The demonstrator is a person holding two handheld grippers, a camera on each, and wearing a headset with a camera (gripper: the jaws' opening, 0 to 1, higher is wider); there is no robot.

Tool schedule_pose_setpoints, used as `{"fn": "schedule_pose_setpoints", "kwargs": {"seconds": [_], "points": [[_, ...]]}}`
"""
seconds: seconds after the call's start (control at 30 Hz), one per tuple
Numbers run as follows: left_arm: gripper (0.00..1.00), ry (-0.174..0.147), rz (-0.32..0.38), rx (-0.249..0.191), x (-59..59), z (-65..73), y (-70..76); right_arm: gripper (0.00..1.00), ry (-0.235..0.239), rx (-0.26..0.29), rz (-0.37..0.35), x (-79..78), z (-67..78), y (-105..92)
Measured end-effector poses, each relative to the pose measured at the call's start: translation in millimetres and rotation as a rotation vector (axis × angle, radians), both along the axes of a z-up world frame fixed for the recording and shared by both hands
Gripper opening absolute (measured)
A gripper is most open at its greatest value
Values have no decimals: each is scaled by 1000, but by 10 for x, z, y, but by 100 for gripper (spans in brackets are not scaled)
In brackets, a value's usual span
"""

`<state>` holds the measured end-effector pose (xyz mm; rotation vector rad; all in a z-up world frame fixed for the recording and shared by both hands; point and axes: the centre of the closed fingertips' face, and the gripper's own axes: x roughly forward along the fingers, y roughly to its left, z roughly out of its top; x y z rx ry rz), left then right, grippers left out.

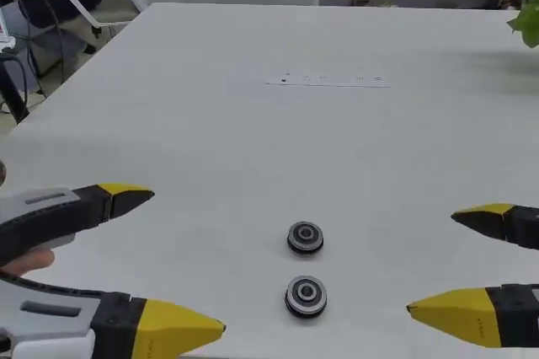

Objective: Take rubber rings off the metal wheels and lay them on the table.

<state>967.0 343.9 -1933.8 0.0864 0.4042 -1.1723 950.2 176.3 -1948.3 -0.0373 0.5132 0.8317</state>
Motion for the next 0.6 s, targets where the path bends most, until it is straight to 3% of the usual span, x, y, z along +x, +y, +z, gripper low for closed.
{"fn": "schedule_pose_setpoints", "kwargs": {"seconds": [0.1, 0.2, 0.33, 0.4, 0.5, 0.6], "points": [[99, -13, -20, 11, -2, 31, -41, 81, -20, -27, 21, 58, 53, 36], [99, -46, -37, 30, 14, 75, -89, 79, -50, -51, 51, 121, 122, 96], [98, -82, -42, 34, 74, 166, -142, 72, -50, -93, 64, 222, 133, 131], [93, -129, -20, 28, 160, 247, -168, 71, -66, -129, 59, 303, 153, 133], [86, -196, -7, -3, 260, 398, -223, 70, -94, -116, 64, 409, 245, 188], [81, -222, -5, -12, 332, 477, -255, 69, -109, -107, 82, 478, 286, 242]]}}
